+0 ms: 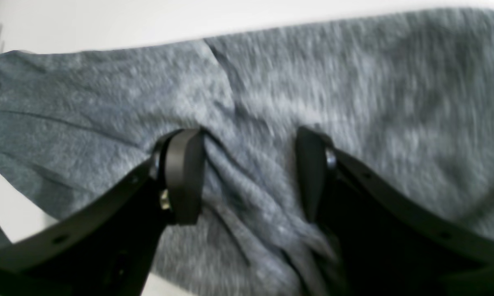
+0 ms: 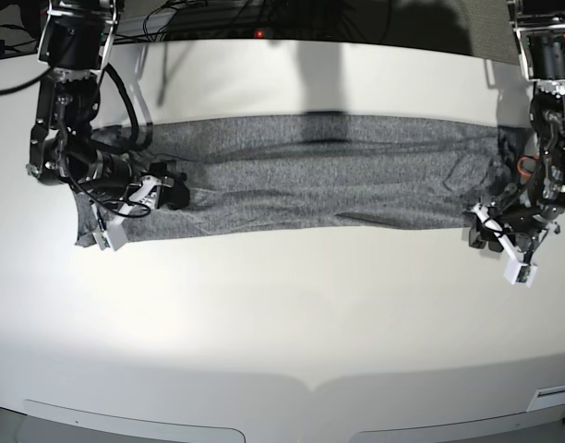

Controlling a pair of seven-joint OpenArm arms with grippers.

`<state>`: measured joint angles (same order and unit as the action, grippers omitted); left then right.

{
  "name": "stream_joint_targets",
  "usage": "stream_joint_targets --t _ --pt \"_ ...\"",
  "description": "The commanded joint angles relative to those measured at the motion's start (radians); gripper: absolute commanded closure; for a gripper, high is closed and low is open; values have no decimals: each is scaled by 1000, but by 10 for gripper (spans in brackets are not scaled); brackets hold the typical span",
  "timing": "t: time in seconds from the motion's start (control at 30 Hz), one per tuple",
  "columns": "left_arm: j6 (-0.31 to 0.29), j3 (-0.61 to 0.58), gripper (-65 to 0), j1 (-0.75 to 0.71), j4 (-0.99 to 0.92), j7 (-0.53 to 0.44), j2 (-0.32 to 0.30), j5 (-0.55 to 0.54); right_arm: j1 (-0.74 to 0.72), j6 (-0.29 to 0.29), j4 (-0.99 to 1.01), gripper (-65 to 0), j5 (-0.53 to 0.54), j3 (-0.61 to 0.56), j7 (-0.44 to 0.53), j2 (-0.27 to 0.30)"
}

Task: Fold the T-shirt properly
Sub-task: 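Open the right gripper and reposition it at the strip's end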

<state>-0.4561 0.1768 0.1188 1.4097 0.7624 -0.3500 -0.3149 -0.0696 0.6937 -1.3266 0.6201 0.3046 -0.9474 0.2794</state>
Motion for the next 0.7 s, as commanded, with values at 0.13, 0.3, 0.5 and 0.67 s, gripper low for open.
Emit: stream_joint_targets --t 0.13,0.3,0.5,0.67 --pt "-4 5 -247 17 56 -19 -19 -8 -18 4 -164 -356 16 5 -10 17" --pt "-3 5 -456 17 56 -19 -19 -8 -18 4 -281 -356 17 33 -45 17" --pt "-3 5 -451 17 56 74 -19 0 -16 4 -408 -356 112 120 -161 17" --pt "-4 6 -451 16 56 177 -45 -22 -16 4 -503 -356 237 231 -255 17"
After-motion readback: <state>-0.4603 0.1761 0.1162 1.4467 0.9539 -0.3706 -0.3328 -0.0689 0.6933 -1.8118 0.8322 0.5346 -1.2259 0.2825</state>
